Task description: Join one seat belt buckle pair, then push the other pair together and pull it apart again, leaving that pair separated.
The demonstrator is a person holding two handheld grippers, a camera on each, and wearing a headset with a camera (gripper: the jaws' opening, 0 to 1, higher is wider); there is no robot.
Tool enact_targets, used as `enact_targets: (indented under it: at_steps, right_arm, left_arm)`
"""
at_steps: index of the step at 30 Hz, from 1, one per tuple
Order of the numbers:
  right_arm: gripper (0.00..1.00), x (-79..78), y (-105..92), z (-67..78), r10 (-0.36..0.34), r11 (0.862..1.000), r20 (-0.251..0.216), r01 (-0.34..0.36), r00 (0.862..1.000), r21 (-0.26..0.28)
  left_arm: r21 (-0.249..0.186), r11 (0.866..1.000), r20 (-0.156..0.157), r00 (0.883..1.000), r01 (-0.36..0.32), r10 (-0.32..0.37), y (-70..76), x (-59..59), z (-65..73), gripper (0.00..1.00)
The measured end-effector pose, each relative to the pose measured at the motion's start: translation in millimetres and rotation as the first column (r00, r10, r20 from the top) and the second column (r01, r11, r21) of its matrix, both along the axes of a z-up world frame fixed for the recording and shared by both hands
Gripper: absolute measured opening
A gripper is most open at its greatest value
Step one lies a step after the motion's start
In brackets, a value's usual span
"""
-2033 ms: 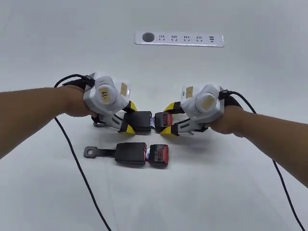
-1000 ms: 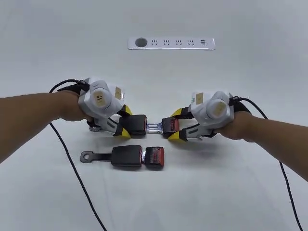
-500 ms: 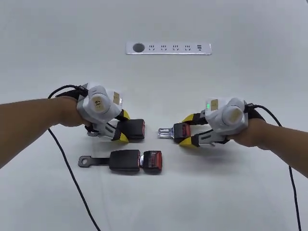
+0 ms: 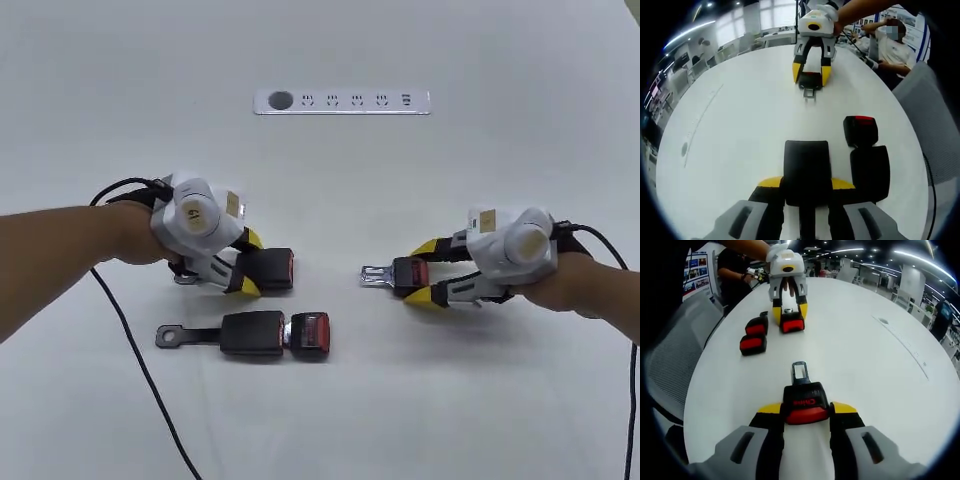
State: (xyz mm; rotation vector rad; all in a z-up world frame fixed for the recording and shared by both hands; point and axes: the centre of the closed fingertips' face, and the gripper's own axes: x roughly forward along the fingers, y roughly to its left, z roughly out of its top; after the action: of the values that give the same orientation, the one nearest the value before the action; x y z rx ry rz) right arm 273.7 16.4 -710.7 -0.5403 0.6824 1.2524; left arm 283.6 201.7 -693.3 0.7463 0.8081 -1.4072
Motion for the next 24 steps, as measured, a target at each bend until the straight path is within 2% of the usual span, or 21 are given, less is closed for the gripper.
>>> enact_targets:
  at_steps: [6,12,18,24]
  right_arm:
    - [0.34,-6.8,-13.8,6.8,-0.016,1.000,0.000,0.016,1.000,0.006]
    - [0.34,-6.7,-26.0,11.3,-0.017,1.000,-0.004,0.017,1.000,0.003]
    - [0.35,-9.8,-30.6,17.2,-0.035,0.999,-0.002,0.035,0.999,0.006]
    - [0.35,-11.6,-30.0,21.9,-0.027,0.999,-0.008,0.026,1.000,-0.019]
  left_arm:
    - [0.003,1.000,-0.001,1.000,-0.001,0.001,-0.8,0.1,-0.1,0.34]
    - [0.004,1.000,-0.003,1.000,-0.003,0.003,-0.4,1.0,-0.6,0.34]
    - [0.001,1.000,-0.005,1.000,-0.003,0.003,-1.1,0.1,0.3,0.34]
    - [0.011,1.000,-0.007,1.000,-0.003,0.003,-1.7,0.8,0.3,0.34]
